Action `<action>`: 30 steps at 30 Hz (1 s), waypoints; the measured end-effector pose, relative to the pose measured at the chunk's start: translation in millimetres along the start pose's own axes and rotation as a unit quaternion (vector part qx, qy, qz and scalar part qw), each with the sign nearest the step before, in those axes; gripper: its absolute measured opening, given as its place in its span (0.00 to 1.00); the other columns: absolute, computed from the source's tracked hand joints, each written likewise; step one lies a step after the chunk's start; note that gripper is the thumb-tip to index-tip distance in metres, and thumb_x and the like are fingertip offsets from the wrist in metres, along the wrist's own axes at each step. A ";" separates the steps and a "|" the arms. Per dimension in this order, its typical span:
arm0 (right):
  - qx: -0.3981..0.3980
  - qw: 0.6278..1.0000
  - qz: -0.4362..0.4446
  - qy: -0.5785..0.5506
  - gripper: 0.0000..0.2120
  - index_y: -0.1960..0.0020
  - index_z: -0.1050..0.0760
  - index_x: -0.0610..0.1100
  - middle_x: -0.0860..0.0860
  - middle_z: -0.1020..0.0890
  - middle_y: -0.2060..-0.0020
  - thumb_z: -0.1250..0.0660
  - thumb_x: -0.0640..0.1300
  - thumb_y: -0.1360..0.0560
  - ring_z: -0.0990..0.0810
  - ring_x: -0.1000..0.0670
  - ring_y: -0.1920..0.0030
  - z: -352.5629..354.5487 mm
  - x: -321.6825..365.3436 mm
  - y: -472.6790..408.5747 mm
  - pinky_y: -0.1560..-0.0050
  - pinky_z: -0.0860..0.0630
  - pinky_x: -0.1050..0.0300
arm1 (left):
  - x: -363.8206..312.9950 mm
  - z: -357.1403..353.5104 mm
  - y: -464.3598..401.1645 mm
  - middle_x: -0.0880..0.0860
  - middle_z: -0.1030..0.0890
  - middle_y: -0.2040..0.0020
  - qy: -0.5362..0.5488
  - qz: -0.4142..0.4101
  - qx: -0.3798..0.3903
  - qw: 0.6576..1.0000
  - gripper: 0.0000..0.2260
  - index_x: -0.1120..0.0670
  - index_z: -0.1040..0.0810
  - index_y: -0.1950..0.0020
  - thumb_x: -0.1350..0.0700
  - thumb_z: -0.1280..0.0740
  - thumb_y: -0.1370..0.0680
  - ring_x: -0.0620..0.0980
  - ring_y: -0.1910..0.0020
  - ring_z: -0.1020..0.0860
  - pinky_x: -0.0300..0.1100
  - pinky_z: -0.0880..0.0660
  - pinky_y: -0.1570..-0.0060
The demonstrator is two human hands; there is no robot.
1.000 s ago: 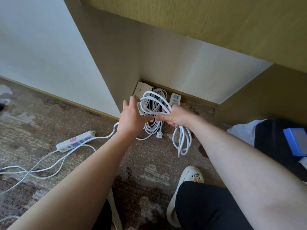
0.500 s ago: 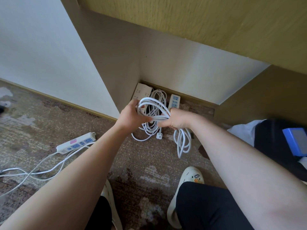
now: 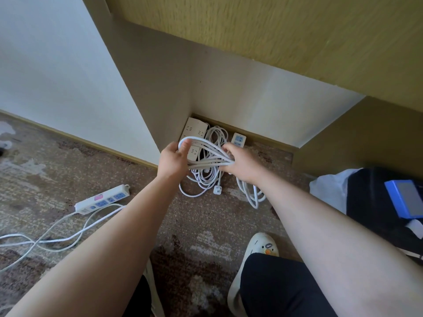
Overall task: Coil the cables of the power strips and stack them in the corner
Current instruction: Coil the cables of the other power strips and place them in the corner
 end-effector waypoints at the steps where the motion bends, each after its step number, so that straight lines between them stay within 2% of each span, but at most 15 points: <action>1: -0.023 1.000 0.004 0.016 0.17 0.45 0.30 0.56 0.57 0.20 0.60 0.25 0.50 0.27 0.19 0.53 0.64 2.2 0.1 1.6 0.64 0.18 0.49 | 1.1 0.8 -0.7 0.52 0.30 0.68 0.007 0.006 -0.002 1.000 0.18 0.56 0.30 0.57 0.42 0.39 0.20 0.48 0.74 0.30 0.41 0.32 0.73; 4: -0.069 0.993 0.014 0.098 0.11 0.46 0.29 0.53 0.55 0.20 0.59 0.28 0.48 0.24 0.21 0.52 0.64 0.5 4.3 6.4 0.64 0.19 0.49 | 0.9 -0.4 -1.4 0.52 0.30 0.68 0.013 0.013 0.003 1.000 0.18 0.57 0.29 0.55 0.42 0.39 0.20 0.48 0.75 0.30 0.40 0.32 0.75; 6: -0.082 0.990 0.010 0.113 0.10 0.43 0.29 0.52 0.55 0.22 0.57 0.31 0.47 0.22 0.23 0.52 0.64 -4.0 4.2 9.9 0.66 0.21 0.52 | 1.2 -1.2 0.6 0.53 0.30 0.67 0.019 0.020 0.002 1.000 0.18 0.58 0.30 0.56 0.42 0.39 0.20 0.48 0.74 0.30 0.40 0.32 0.75; 10: -0.076 0.990 0.020 0.120 0.07 0.48 0.33 0.51 0.56 0.28 0.66 0.34 0.49 0.19 0.29 0.55 0.71 -14.0 2.4 12.7 0.75 0.35 0.58 | 0.6 1.8 1.4 0.54 0.28 0.66 0.037 0.033 -0.001 0.999 0.18 0.58 0.26 0.55 0.43 0.38 0.20 0.49 0.73 0.29 0.40 0.31 0.74; 12: -0.062 0.990 0.032 0.121 0.08 0.49 0.35 0.50 0.54 0.27 0.67 0.36 0.51 0.19 0.27 0.53 0.73 -18.4 1.5 12.3 0.76 0.35 0.58 | -1.0 4.1 -0.4 0.53 0.24 0.66 0.041 0.034 0.014 0.998 0.16 0.57 0.24 0.54 0.44 0.38 0.20 0.49 0.74 0.27 0.41 0.28 0.71; 14: -0.062 0.990 0.020 0.122 0.07 0.47 0.34 0.48 0.53 0.27 0.68 0.38 0.50 0.18 0.27 0.52 0.73 -18.2 -3.2 10.7 0.77 0.36 0.58 | -0.4 3.9 -0.7 0.53 0.22 0.64 0.044 0.031 0.041 0.998 0.14 0.57 0.22 0.53 0.46 0.38 0.19 0.46 0.75 0.25 0.39 0.27 0.74; 16: -0.073 0.990 -0.009 0.122 0.06 0.45 0.33 0.47 0.52 0.27 0.67 0.38 0.48 0.18 0.26 0.52 0.72 -13.3 -9.7 7.6 0.77 0.34 0.57 | 1.5 1.9 -0.8 0.54 0.20 0.60 0.034 0.022 0.075 0.996 0.13 0.58 0.22 0.47 0.48 0.36 0.20 0.45 0.73 0.24 0.35 0.27 0.73; 19: -0.061 0.992 -0.038 0.106 0.05 0.46 0.31 0.45 0.50 0.23 0.64 0.37 0.46 0.18 0.22 0.48 0.69 -7.3 -21.9 3.7 0.70 0.21 0.48 | 5.2 0.6 0.7 0.51 0.21 0.58 -0.083 -0.046 0.138 0.986 0.13 0.51 0.24 0.42 0.47 0.31 0.23 0.44 0.66 0.23 0.35 0.28 0.66; 20: -0.055 0.992 -0.046 0.105 0.05 0.48 0.31 0.46 0.49 0.23 0.63 0.37 0.47 0.18 0.22 0.48 0.68 -4.8 -27.2 2.9 0.68 0.20 0.47 | 7.5 1.4 1.1 0.48 0.22 0.60 -0.144 -0.078 0.151 0.975 0.12 0.46 0.25 0.42 0.47 0.30 0.24 0.41 0.66 0.24 0.34 0.30 0.66; 22: -0.052 0.993 -0.051 0.095 0.11 0.57 0.33 0.50 0.49 0.23 0.64 0.35 0.51 0.20 0.23 0.47 0.68 1.1 -35.5 2.7 0.69 0.24 0.51 | 11.2 6.4 0.5 0.45 0.24 0.67 -0.203 -0.113 0.154 0.960 0.07 0.45 0.22 0.48 0.47 0.30 0.24 0.37 0.72 0.27 0.29 0.34 0.71; 24: -0.040 0.995 -0.032 0.083 0.17 0.62 0.35 0.52 0.51 0.25 0.68 0.33 0.58 0.22 0.27 0.49 0.71 1.5 -35.2 3.1 0.72 0.32 0.55 | 10.7 13.2 -2.6 0.42 0.26 0.75 -0.188 -0.115 0.128 0.967 0.07 0.49 0.19 0.59 0.46 0.30 0.25 0.37 0.78 0.31 0.29 0.37 0.76; 27: 0.003 0.998 0.003 0.070 0.20 0.61 0.30 0.53 0.54 0.24 0.68 0.34 0.69 0.28 0.25 0.51 0.70 -7.2 -23.4 4.3 0.71 0.33 0.56 | 7.0 24.3 -9.4 0.42 0.30 0.81 -0.117 -0.067 0.029 0.990 0.11 0.51 0.20 0.65 0.46 0.28 0.26 0.40 0.82 0.35 0.31 0.38 0.80; 30: -0.001 0.997 0.030 0.071 0.30 0.62 0.33 0.53 0.54 0.26 0.70 0.45 0.81 0.35 0.27 0.51 0.72 -9.3 -9.6 5.9 0.73 0.36 0.57 | 7.8 33.9 -9.3 0.42 0.28 0.82 -0.084 -0.022 -0.051 0.995 0.15 0.53 0.23 0.66 0.45 0.27 0.28 0.39 0.84 0.32 0.34 0.35 0.80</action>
Point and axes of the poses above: each hand's wrist, its own y-axis away from the middle knuckle, its own z-axis out of the back of the hand, x = y × z, the point moved 6 cm from there along -y, towards the middle knuckle
